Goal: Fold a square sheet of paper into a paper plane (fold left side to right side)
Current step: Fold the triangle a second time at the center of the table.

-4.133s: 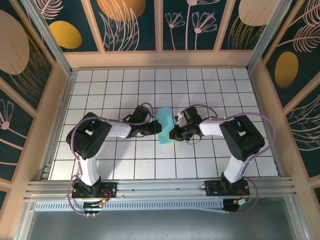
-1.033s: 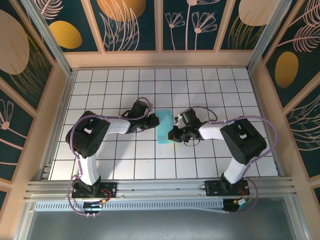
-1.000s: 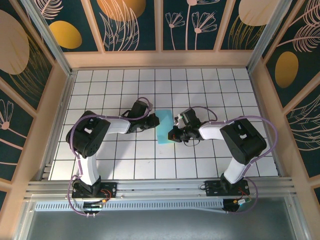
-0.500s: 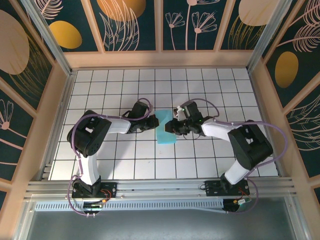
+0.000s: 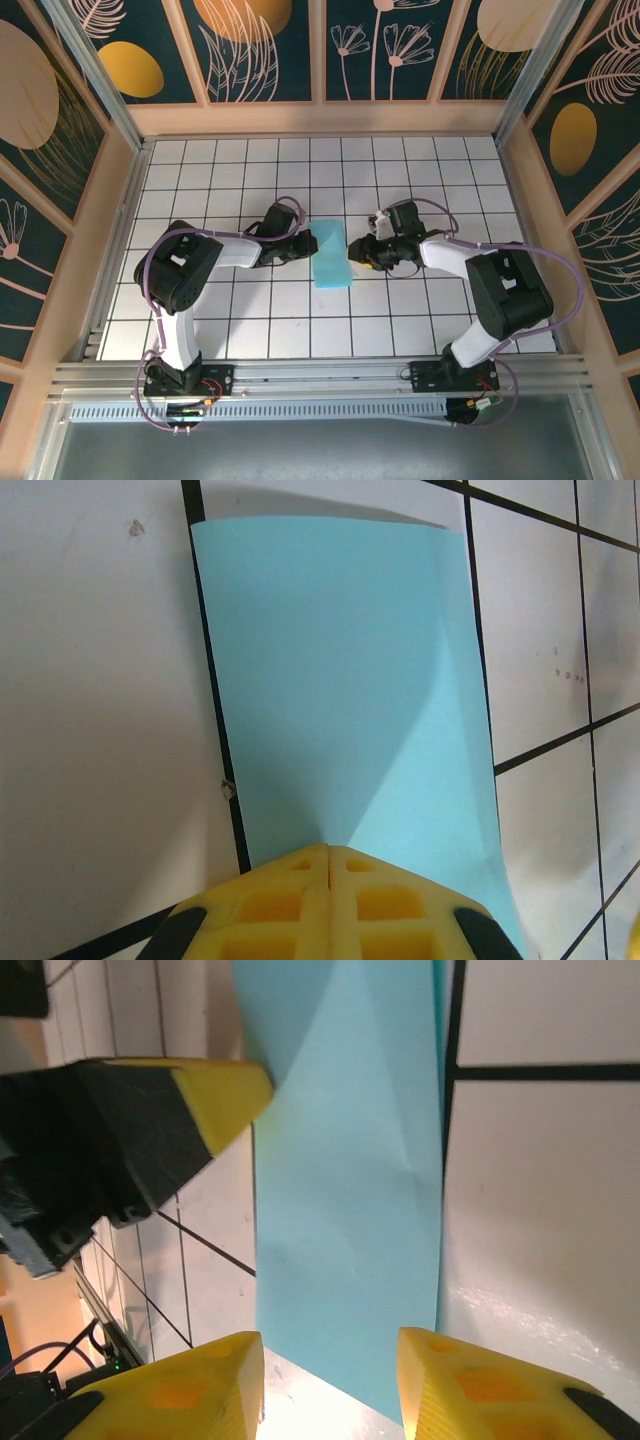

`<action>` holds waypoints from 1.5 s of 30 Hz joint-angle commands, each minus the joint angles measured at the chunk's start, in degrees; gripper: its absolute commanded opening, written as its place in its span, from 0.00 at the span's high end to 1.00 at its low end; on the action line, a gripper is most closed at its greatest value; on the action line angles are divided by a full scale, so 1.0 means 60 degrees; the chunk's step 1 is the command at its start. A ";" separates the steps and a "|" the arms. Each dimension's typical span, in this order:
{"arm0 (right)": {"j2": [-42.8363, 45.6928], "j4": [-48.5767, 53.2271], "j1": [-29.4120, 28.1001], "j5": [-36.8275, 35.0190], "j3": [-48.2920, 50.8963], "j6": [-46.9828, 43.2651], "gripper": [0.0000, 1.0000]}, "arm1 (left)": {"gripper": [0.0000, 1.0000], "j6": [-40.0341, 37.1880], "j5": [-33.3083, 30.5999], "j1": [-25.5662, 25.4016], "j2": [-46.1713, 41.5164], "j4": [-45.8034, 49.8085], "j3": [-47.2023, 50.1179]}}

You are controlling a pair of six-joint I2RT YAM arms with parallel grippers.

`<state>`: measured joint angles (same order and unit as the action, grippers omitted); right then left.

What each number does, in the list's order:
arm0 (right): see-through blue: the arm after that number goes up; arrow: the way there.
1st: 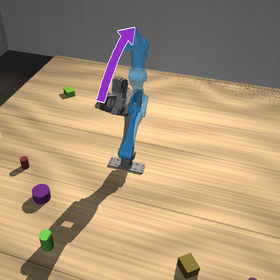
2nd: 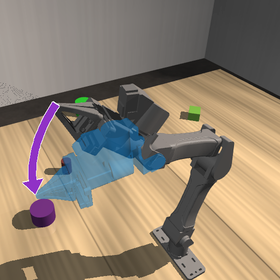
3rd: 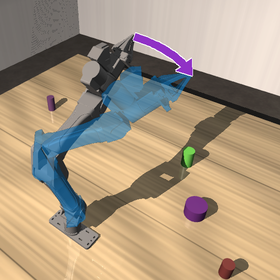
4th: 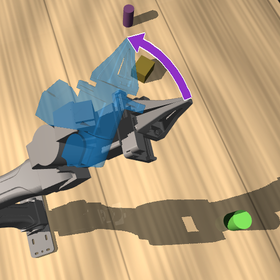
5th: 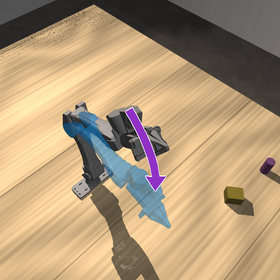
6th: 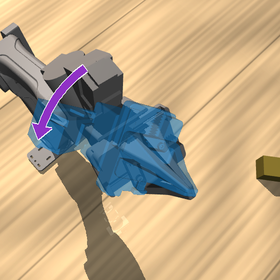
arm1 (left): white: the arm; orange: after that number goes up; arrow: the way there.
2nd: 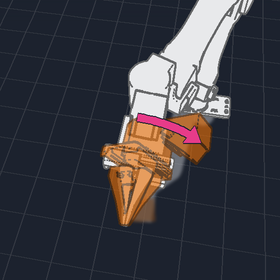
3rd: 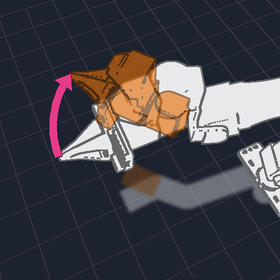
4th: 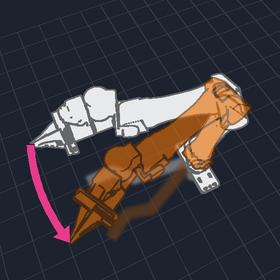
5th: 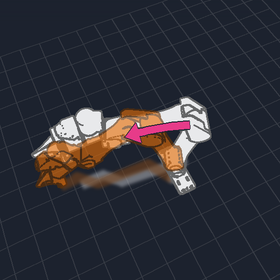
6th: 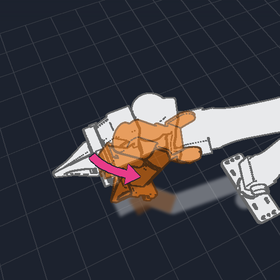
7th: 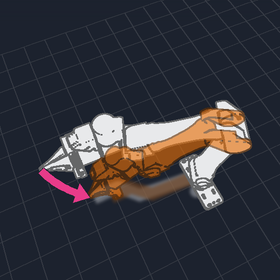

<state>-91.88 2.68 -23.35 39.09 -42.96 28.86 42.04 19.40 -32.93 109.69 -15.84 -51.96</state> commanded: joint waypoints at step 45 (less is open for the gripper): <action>-0.1578 -0.1013 -0.0242 0.0795 -0.0691 0.0710 0.64 | 0.97 -0.0203 -0.0230 -0.0048 -0.0014 0.0415 0.0315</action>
<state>-99.83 -2.76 -25.26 42.46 -45.08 32.23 42.04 19.18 -32.97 109.56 -16.29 -51.64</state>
